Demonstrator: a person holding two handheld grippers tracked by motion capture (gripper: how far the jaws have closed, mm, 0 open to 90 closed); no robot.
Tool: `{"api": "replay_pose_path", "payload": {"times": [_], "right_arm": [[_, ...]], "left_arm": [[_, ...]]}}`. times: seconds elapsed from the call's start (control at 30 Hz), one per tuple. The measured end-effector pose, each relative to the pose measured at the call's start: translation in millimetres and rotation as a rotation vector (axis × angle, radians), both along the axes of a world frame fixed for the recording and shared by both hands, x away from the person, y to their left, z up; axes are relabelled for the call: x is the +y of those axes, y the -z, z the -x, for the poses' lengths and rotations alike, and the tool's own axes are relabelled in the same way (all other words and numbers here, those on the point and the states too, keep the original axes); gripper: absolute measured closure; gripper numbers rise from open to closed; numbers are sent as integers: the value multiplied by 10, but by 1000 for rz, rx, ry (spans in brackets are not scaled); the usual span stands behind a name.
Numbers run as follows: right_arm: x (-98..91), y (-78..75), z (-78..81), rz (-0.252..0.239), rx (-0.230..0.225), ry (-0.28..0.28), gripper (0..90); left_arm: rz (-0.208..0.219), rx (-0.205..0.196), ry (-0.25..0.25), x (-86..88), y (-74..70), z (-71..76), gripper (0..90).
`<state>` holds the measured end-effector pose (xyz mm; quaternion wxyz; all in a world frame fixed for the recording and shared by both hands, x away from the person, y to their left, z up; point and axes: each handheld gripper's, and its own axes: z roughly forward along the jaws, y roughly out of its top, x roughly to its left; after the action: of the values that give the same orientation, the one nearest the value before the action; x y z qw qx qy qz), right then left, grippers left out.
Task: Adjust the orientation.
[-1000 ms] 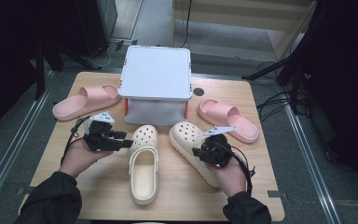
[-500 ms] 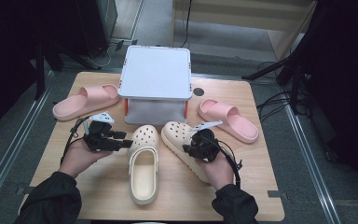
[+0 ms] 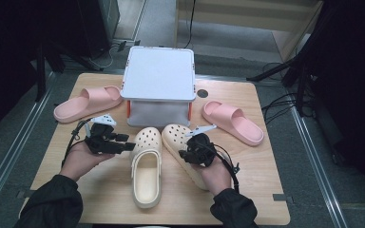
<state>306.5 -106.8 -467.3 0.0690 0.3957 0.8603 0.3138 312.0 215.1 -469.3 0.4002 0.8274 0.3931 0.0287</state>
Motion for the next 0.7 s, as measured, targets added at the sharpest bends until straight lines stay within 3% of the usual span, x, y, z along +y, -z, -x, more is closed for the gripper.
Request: {"api": "replay_pose_path", "payload": {"times": [0.17, 0.3, 0.47, 0.7], "right_arm": [[-124, -85, 45, -48, -22, -22, 672], [-268, -137, 114, -80, -35, -27, 766], [-406, -88, 144, -53, -61, 4, 804], [-314, 42, 144, -18, -49, -18, 803]], "left_arm": [[-1, -3, -4, 10, -1, 2, 479], [-1, -4, -6, 10, -4, 5, 480], [-5, -3, -3, 3, 0, 4, 480], [-4, -12, -4, 13, 5, 7, 473]]}}
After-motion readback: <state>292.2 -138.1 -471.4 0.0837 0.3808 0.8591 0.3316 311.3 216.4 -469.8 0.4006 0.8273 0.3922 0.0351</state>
